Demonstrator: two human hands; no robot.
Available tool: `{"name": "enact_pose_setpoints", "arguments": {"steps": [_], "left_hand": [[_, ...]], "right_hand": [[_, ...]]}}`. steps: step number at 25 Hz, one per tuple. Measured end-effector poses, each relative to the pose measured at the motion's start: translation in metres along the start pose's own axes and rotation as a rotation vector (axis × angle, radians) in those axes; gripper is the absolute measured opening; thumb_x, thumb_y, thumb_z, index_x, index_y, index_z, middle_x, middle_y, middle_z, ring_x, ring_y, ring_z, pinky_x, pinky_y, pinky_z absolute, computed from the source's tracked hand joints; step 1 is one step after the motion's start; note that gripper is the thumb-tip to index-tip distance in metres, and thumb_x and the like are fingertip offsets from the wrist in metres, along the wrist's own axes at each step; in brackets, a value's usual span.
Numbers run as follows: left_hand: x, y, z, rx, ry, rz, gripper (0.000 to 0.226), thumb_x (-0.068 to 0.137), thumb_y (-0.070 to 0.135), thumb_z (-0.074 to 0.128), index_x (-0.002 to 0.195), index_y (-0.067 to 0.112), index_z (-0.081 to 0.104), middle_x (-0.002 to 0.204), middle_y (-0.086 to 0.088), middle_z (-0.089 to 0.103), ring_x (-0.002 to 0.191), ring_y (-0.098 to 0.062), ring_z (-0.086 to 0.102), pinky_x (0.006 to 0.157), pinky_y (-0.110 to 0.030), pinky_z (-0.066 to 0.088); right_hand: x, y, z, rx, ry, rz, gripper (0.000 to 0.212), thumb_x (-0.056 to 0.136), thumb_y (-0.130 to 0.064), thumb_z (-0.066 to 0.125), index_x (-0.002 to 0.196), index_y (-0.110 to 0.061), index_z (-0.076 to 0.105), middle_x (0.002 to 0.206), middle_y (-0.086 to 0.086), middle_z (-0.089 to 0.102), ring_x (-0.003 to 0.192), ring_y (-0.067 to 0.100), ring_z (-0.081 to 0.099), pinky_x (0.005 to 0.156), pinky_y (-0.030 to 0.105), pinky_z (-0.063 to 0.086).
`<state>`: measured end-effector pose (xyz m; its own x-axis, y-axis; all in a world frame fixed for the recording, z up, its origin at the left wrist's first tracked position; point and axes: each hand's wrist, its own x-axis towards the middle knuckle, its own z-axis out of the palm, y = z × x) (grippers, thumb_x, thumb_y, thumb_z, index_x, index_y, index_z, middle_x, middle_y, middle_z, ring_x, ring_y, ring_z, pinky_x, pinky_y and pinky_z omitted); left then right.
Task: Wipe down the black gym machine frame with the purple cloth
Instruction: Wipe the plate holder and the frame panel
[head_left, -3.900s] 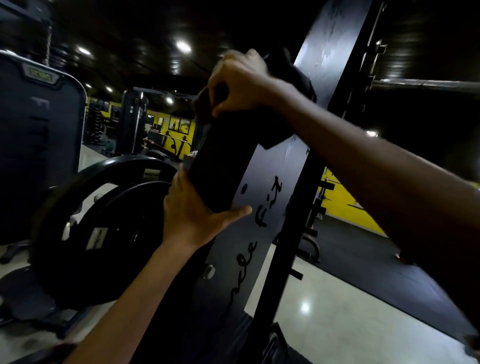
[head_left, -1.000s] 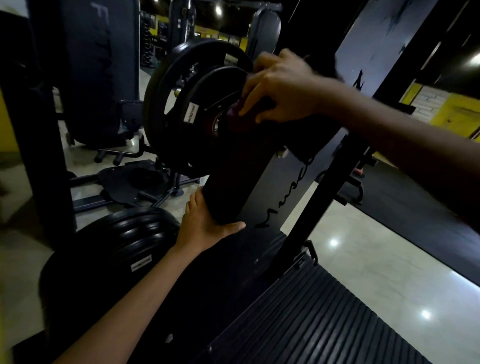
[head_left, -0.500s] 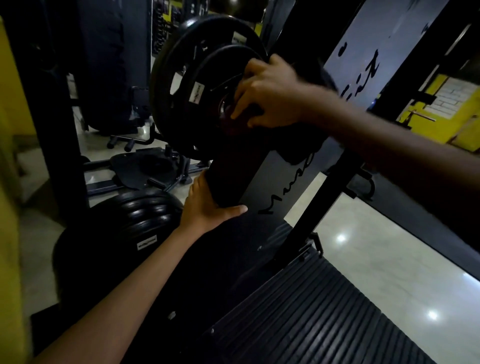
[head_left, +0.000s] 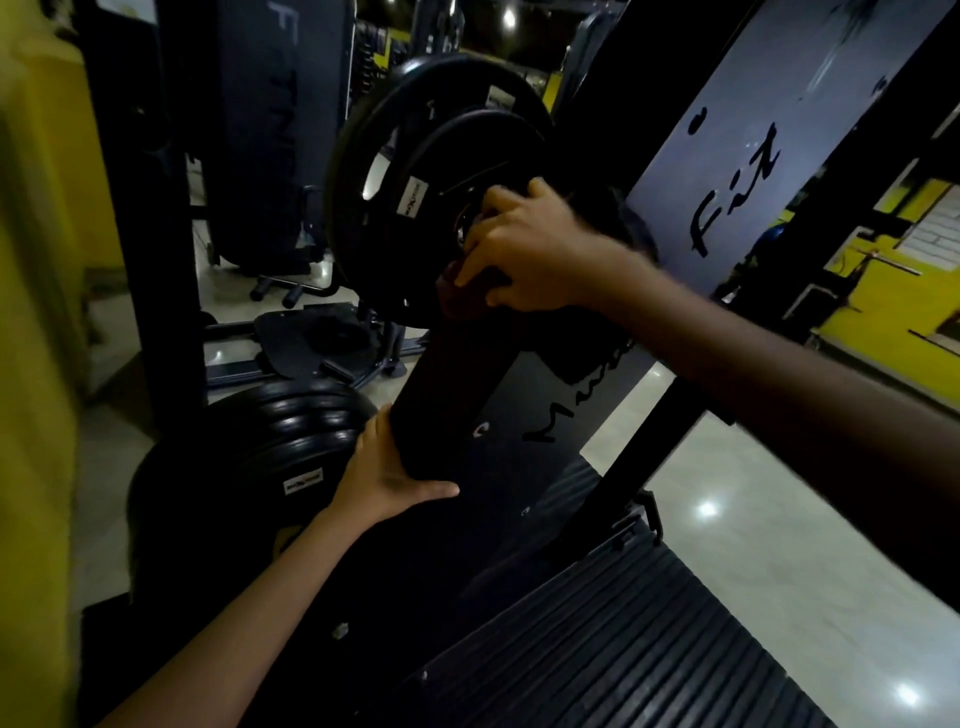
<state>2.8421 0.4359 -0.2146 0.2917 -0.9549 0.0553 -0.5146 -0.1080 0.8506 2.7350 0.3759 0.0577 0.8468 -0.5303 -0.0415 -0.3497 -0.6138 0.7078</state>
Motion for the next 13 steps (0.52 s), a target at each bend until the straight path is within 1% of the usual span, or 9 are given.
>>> {"name": "enact_pose_setpoints", "arguments": {"steps": [1,2,4,6,7,8,10,12,13], "left_hand": [[0.000,0.000,-0.001,0.016,-0.010,-0.012,0.137,0.038,0.059,0.089,0.148,0.023,0.017,0.151,0.000,0.027,0.139,-0.023,0.029,0.110,-0.045,0.035],[0.000,-0.001,-0.001,0.031,-0.013,-0.013,0.134,0.038,0.059,0.089,0.147,0.024,0.018,0.150,0.000,0.028,0.138,-0.023,0.032,0.108,-0.045,0.037],[0.000,-0.003,-0.003,0.022,-0.009,-0.011,0.130,0.036,0.061,0.087,0.143,0.027,0.024,0.145,0.000,0.034,0.133,-0.024,0.039,0.104,-0.047,0.041],[-0.002,-0.005,-0.004,0.013,-0.007,0.018,0.123,0.040,0.056,0.090,0.142,0.027,0.027,0.141,0.000,0.036,0.130,-0.024,0.042,0.101,-0.047,0.043],[-0.003,-0.005,-0.003,0.025,-0.010,0.035,0.121,0.043,0.053,0.091,0.143,0.026,0.027,0.140,-0.001,0.036,0.130,-0.024,0.041,0.101,-0.046,0.043],[-0.003,-0.005,-0.003,0.039,-0.011,0.036,0.122,0.044,0.052,0.091,0.144,0.026,0.026,0.141,-0.001,0.035,0.131,-0.024,0.040,0.102,-0.046,0.042],[-0.004,-0.002,-0.003,0.019,0.000,0.004,0.127,0.041,0.055,0.090,0.145,0.026,0.023,0.145,-0.001,0.033,0.132,-0.024,0.039,0.103,-0.047,0.041],[-0.004,-0.001,-0.002,0.009,0.008,-0.024,0.135,0.032,0.066,0.083,0.145,0.026,0.021,0.146,0.000,0.033,0.133,-0.023,0.040,0.104,-0.048,0.041],[-0.004,-0.002,-0.001,0.018,0.004,-0.020,0.139,0.027,0.073,0.079,0.145,0.028,0.020,0.147,0.001,0.034,0.133,-0.022,0.040,0.105,-0.047,0.041]], "right_hand": [[0.006,-0.019,0.007,0.000,-0.011,-0.006,0.042,0.090,-0.035,0.056,0.132,-0.041,0.050,0.139,-0.010,0.046,0.132,0.024,0.027,0.097,0.042,0.028],[0.009,-0.036,0.015,0.011,-0.031,-0.055,0.042,0.091,-0.034,0.055,0.132,-0.040,0.050,0.139,-0.010,0.045,0.133,0.024,0.026,0.099,0.043,0.027],[0.004,-0.052,0.024,0.040,-0.058,-0.218,0.042,0.090,-0.035,0.056,0.131,-0.042,0.050,0.139,-0.012,0.045,0.132,0.020,0.026,0.097,0.041,0.027],[-0.005,-0.037,0.017,0.112,-0.106,-0.337,0.042,0.088,-0.038,0.060,0.128,-0.047,0.051,0.137,-0.013,0.046,0.131,0.017,0.029,0.093,0.038,0.027],[-0.008,-0.025,0.012,0.123,-0.142,-0.353,0.042,0.086,-0.038,0.062,0.126,-0.048,0.052,0.136,-0.012,0.047,0.130,0.017,0.030,0.093,0.037,0.027],[-0.008,-0.013,0.007,0.126,-0.157,-0.331,0.042,0.086,-0.039,0.063,0.125,-0.049,0.053,0.135,-0.010,0.048,0.129,0.017,0.031,0.093,0.037,0.028],[0.000,-0.005,0.003,0.108,-0.120,-0.220,0.042,0.086,-0.038,0.064,0.126,-0.046,0.053,0.134,-0.007,0.049,0.128,0.018,0.031,0.093,0.038,0.029],[0.013,-0.028,0.012,0.039,-0.071,-0.097,0.041,0.088,-0.036,0.060,0.129,-0.039,0.053,0.135,-0.005,0.049,0.128,0.022,0.030,0.095,0.042,0.029],[0.018,-0.045,0.019,-0.009,-0.068,-0.074,0.042,0.090,-0.035,0.057,0.131,-0.035,0.052,0.135,-0.004,0.048,0.128,0.025,0.030,0.097,0.045,0.028]]}}
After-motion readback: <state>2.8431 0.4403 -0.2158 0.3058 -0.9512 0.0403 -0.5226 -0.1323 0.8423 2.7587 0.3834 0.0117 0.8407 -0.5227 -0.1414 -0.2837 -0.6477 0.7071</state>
